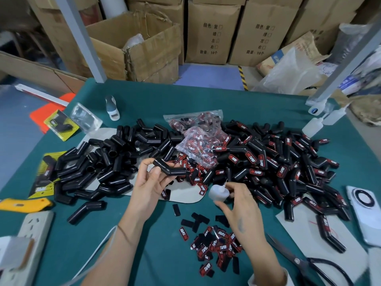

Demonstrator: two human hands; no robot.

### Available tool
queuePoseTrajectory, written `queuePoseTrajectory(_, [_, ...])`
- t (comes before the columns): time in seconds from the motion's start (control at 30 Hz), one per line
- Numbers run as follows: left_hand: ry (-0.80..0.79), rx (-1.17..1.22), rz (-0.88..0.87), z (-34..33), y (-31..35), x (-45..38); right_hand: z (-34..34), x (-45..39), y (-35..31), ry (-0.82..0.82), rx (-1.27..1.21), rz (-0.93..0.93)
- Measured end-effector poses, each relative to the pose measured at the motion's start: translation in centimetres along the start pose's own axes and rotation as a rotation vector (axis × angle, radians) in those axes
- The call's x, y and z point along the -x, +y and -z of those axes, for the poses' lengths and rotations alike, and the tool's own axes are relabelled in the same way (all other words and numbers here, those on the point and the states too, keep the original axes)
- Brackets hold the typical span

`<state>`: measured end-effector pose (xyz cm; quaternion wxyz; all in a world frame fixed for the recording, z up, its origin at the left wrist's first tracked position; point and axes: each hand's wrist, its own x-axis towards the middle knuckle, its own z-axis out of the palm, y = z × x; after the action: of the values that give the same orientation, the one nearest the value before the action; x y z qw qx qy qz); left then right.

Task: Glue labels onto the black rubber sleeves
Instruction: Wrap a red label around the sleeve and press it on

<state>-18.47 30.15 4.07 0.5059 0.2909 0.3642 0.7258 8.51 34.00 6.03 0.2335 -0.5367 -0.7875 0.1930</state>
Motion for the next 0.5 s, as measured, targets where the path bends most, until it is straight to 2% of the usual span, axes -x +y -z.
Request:
queuePoseTrajectory(0.07, [0.004,0.018,0.006,0.0,0.1,0.0,1.0,1.0,-0.4,0.069,-0.014,-0.025])
queuePoseTrajectory(0.13, [0.018,0.035,0.016,-0.2,0.1,0.0,1.5,2.4,-1.4,0.095,-0.029,0.046])
queuePoseTrajectory(0.2, [0.033,0.055,0.034,-0.5,0.2,0.0,0.8,3.7,-3.1,-0.058,-0.087,0.21])
queuePoseTrajectory(0.3, [0.045,0.101,0.077,-0.9,0.2,0.0,-1.4,3.8,-4.8,-0.316,-0.043,0.394])
queuePoseTrajectory(0.5, [0.087,0.112,0.14,-1.0,0.4,-0.3,-4.0,1.0,-5.5,-0.586,0.096,0.416])
